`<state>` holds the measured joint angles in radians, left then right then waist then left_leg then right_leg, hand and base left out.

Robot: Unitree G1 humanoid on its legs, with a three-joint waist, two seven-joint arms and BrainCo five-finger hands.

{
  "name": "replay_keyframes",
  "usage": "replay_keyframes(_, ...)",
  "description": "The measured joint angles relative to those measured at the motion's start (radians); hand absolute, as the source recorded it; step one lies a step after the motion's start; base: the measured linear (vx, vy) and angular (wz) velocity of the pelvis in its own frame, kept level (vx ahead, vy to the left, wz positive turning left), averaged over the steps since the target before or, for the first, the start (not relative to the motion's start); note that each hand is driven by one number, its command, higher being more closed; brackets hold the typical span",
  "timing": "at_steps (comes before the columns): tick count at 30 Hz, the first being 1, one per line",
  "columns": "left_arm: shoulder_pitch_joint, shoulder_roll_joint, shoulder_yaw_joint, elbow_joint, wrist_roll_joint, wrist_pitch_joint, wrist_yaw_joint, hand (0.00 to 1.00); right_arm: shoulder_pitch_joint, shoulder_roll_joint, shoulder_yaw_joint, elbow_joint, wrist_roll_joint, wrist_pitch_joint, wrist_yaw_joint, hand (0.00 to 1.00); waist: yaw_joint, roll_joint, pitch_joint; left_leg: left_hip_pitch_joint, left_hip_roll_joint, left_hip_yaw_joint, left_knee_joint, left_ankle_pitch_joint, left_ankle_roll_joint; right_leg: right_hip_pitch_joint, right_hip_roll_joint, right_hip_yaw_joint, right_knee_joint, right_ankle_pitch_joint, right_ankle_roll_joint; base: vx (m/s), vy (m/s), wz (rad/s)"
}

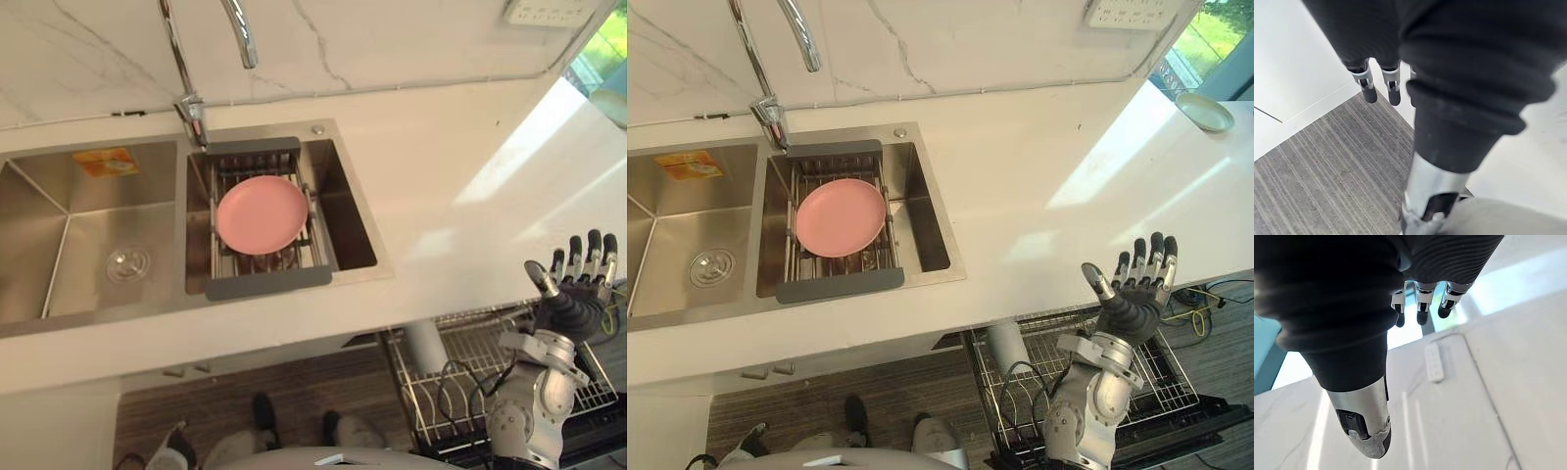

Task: Walk over to the sink, pick up the cup, carry it to the dishwasher, place the cup inside the dishwasher, then close the dishwasher door

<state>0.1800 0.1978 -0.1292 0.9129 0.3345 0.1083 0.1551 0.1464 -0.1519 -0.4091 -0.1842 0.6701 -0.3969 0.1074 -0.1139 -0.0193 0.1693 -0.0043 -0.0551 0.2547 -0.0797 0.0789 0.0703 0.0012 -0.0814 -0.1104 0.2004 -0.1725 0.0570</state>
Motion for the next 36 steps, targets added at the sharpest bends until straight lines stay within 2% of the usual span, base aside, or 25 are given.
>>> replay_keyframes(3,0.0,-0.001,0.001,0.0,-0.03,0.0,0.015,0.0,-0.03,-0.027,0.017,0.0,0.058,0.028,0.083,0.0,0.01,0.002,-0.001,0.009,0.0,-0.003,0.0,-0.002,-0.004,0.013,0.0,-0.003,-0.01,0.002,0.001,0.0,0.0,0.0)
replay_keyframes(4,0.005,-0.021,0.011,0.004,-0.155,0.017,0.02,0.0,-0.079,-0.057,0.132,0.003,0.09,0.1,0.132,0.0,0.056,0.037,-0.024,0.006,-0.002,-0.01,-0.007,0.005,-0.001,0.05,-0.001,-0.039,-0.083,0.024,0.01,0.0,0.0,0.0)
replay_keyframes(9,0.005,-0.021,0.011,0.004,-0.156,0.017,0.02,0.0,-0.079,-0.057,0.135,0.004,0.09,0.1,0.131,0.0,0.057,0.037,-0.024,0.006,-0.002,-0.01,-0.007,0.005,0.0,0.052,0.0,-0.039,-0.082,0.025,0.01,0.0,0.0,0.0)
replay_keyframes(13,0.008,-0.022,0.018,0.013,-0.218,0.017,0.034,0.0,-0.079,-0.057,0.19,0.006,0.108,0.1,0.12,0.0,0.059,0.035,-0.025,0.007,0.001,-0.01,-0.006,0.007,-0.002,0.051,0.0,-0.039,-0.075,0.025,0.01,0.0,0.0,0.0)
replay_keyframes(17,0.009,-0.034,0.051,0.02,-0.237,0.015,0.056,0.0,-0.079,-0.053,0.216,0.02,0.125,0.124,0.038,0.0,0.075,0.031,-0.025,0.002,0.001,-0.031,0.0,0.01,-0.012,0.053,-0.003,-0.069,-0.068,0.024,0.011,0.0,-0.003,0.15)
replay_keyframes(20,0.013,-0.039,0.058,0.024,-0.254,0.017,0.062,0.0,-0.085,-0.053,0.23,0.046,0.096,0.14,-0.041,0.0,0.084,0.028,-0.024,0.001,-0.003,-0.043,0.0,0.011,-0.014,0.05,-0.016,-0.106,-0.043,0.012,0.017,-0.03,-0.01,0.28)
replay_keyframes(22,0.012,-0.038,0.06,0.032,-0.248,0.016,0.06,0.0,-0.089,-0.05,0.243,0.048,0.047,0.152,-0.118,0.0,0.083,0.021,-0.02,0.001,-0.011,-0.01,0.0,0.004,-0.004,0.033,-0.042,-0.13,0.011,-0.037,0.016,-0.04,0.017,0.38)
replay_keyframes(23,0.012,-0.038,0.061,0.04,-0.24,0.015,0.058,0.0,-0.092,-0.049,0.245,0.047,0.031,0.155,-0.132,0.0,0.085,0.017,-0.018,0.004,-0.016,-0.003,0.0,0.003,-0.002,0.024,-0.053,-0.133,0.036,-0.058,0.017,-0.02,0.038,0.22)
replay_keyframes(26,0.018,-0.024,0.069,0.051,-0.161,0.018,0.021,0.0,-0.1,-0.047,0.246,0.044,-0.052,0.157,-0.198,0.0,0.08,-0.015,-0.022,0.015,-0.067,-0.008,0.0,-0.017,0.019,-0.023,-0.129,-0.15,0.181,-0.13,0.011,0.05,0.053,0.19)
replay_keyframes(27,0.017,-0.02,0.062,0.055,-0.141,0.019,0.012,0.0,-0.109,-0.048,0.246,0.044,-0.062,0.159,-0.212,0.0,0.081,-0.02,-0.017,0.021,-0.075,-0.009,0.0,-0.028,0.025,-0.056,-0.142,-0.147,0.271,-0.129,-0.032,0.08,0.051,-0.11)
replay_keyframes(28,0.016,-0.018,0.044,0.062,-0.131,0.024,0.01,0.0,-0.117,-0.049,0.246,0.044,-0.071,0.162,-0.225,0.0,0.077,-0.012,-0.015,0.025,-0.068,-0.012,0.0,-0.036,0.033,-0.148,-0.156,-0.127,0.448,-0.084,-0.131,0.08,0.058,-0.14)
replay_keyframes(29,0.014,-0.014,0.039,0.062,-0.131,0.028,0.01,0.0,-0.11,-0.049,0.243,0.044,-0.07,0.162,-0.227,0.0,0.065,-0.011,-0.01,0.041,-0.057,-0.018,0.0,-0.037,0.036,-0.194,-0.153,-0.104,0.538,-0.063,-0.154,0.08,0.052,-0.03)
replay_keyframes(30,0.011,-0.01,0.038,0.062,-0.133,0.035,0.01,0.0,-0.102,-0.049,0.239,0.043,-0.07,0.163,-0.226,0.0,0.056,-0.01,-0.006,0.054,-0.049,-0.026,0.0,-0.04,0.037,-0.202,-0.145,-0.095,0.547,-0.076,-0.137,0.1,0.027,0.2)
replay_keyframes(31,0.001,-0.005,0.038,0.062,-0.135,0.047,0.011,0.0,-0.095,-0.048,0.237,0.039,-0.069,0.163,-0.225,0.0,0.044,-0.005,-0.002,0.065,-0.03,-0.035,0.009,-0.047,0.036,-0.214,-0.122,-0.091,0.506,-0.1,-0.097,0.11,-0.003,0.19)
replay_keyframes(32,-0.012,0.001,0.038,0.062,-0.136,0.053,0.005,0.0,-0.094,-0.049,0.237,0.029,-0.068,0.163,-0.218,0.0,0.036,-0.006,0.008,0.054,-0.01,-0.038,0.053,-0.08,0.032,-0.228,-0.103,-0.086,0.426,-0.1,-0.07,0.09,-0.02,0.06)
replay_keyframes(33,-0.023,0.003,0.038,0.061,-0.136,0.055,-0.001,0.0,-0.093,-0.048,0.238,0.018,-0.068,0.164,-0.215,0.0,0.038,-0.011,0.012,0.049,-0.001,-0.038,0.077,-0.098,0.028,-0.237,-0.093,-0.079,0.381,-0.09,-0.055,0.1,-0.036,-0.05)
replay_keyframes(34,-0.038,0.008,0.034,0.06,-0.135,0.055,-0.01,0.0,-0.082,-0.047,0.237,-0.015,-0.068,0.165,-0.204,0.0,0.039,-0.015,0.01,0.029,0.012,-0.035,0.114,-0.121,0.018,-0.255,-0.078,-0.064,0.311,-0.058,-0.019,0.09,-0.044,0.03)
replay_keyframes(36,-0.042,0.028,0.009,0.058,-0.134,0.055,-0.007,0.0,-0.061,-0.048,0.23,-0.078,-0.068,0.163,-0.18,0.0,0.027,-0.034,0.009,0.03,0.006,-0.038,0.133,-0.14,0.004,-0.265,-0.088,-0.069,0.237,0.007,-0.012,0.15,-0.075,0.17)
